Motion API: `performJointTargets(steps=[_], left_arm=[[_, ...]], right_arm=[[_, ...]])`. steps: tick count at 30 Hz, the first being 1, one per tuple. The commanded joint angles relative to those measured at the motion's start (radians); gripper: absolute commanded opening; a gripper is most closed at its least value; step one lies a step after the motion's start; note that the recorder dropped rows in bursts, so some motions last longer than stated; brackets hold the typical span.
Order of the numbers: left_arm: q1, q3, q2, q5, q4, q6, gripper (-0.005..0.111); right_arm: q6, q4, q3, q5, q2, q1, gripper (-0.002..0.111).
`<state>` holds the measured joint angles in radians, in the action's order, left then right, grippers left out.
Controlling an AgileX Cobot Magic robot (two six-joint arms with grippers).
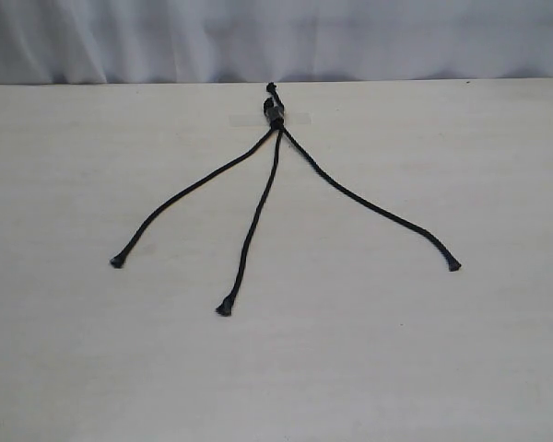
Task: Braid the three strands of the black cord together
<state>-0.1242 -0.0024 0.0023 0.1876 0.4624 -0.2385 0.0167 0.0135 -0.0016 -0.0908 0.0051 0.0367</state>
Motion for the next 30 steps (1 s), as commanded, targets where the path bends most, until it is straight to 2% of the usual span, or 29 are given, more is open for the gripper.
performJointTargets(steps=[1, 3, 5, 6, 7, 8, 12, 16, 21, 23, 27, 30], left_arm=[[-0.001, -0.108, 0.102, -0.117, 0.066, 0.001, 0.000], [-0.001, -0.180, 0.197, -0.227, 0.022, 0.001, 0.000], [-0.001, -0.308, 0.382, -0.423, -0.024, 0.001, 0.000], [-0.001, -0.393, 0.537, -0.542, -0.043, 0.001, 0.000], [-0.001, -0.428, 0.589, -0.570, -0.043, 0.001, 0.000], [-0.001, -0.462, 0.682, -0.586, -0.039, 0.001, 0.000], [-0.001, -0.500, 0.853, -0.586, -0.023, 0.001, 0.000], [-0.001, -0.521, 1.000, -0.576, -0.013, 0.000, 0.000], [-0.001, -0.702, 1.189, -0.746, -0.061, -0.003, 0.000], [0.004, -0.767, 1.267, -0.776, -0.063, -0.018, 0.000], [0.063, -0.821, 1.377, -0.784, -0.098, -0.019, 0.000], [0.161, -0.836, 1.449, -0.732, -0.150, 0.023, 0.000]], right_arm=[[-0.007, 0.001, -0.113, 0.169, 0.120, -0.001, 0.004], [-0.007, 0.001, -0.184, 0.246, 0.215, -0.001, 0.004], [-0.007, 0.001, -0.293, 0.334, 0.362, -0.001, 0.004], [-0.007, 0.001, -0.354, 0.365, 0.449, -0.001, 0.004], [-0.007, 0.001, -0.379, 0.365, 0.492, -0.001, 0.004], [-0.007, 0.001, -0.404, 0.350, 0.545, -0.001, 0.004], [-0.007, -0.028, -0.399, 0.323, 0.638, -0.001, 0.004], [0.006, 0.065, -0.412, 0.364, 0.739, -0.001, 0.004], [0.003, 0.118, -0.553, 0.499, 0.947, 0.000, 0.004], [-0.029, 0.161, -0.619, 0.562, 1.046, 0.000, 0.004], [-0.119, 0.276, -0.708, 0.674, 1.214, 0.000, 0.004], [-0.138, 0.318, -0.737, 0.634, 1.329, 0.058, 0.004]])
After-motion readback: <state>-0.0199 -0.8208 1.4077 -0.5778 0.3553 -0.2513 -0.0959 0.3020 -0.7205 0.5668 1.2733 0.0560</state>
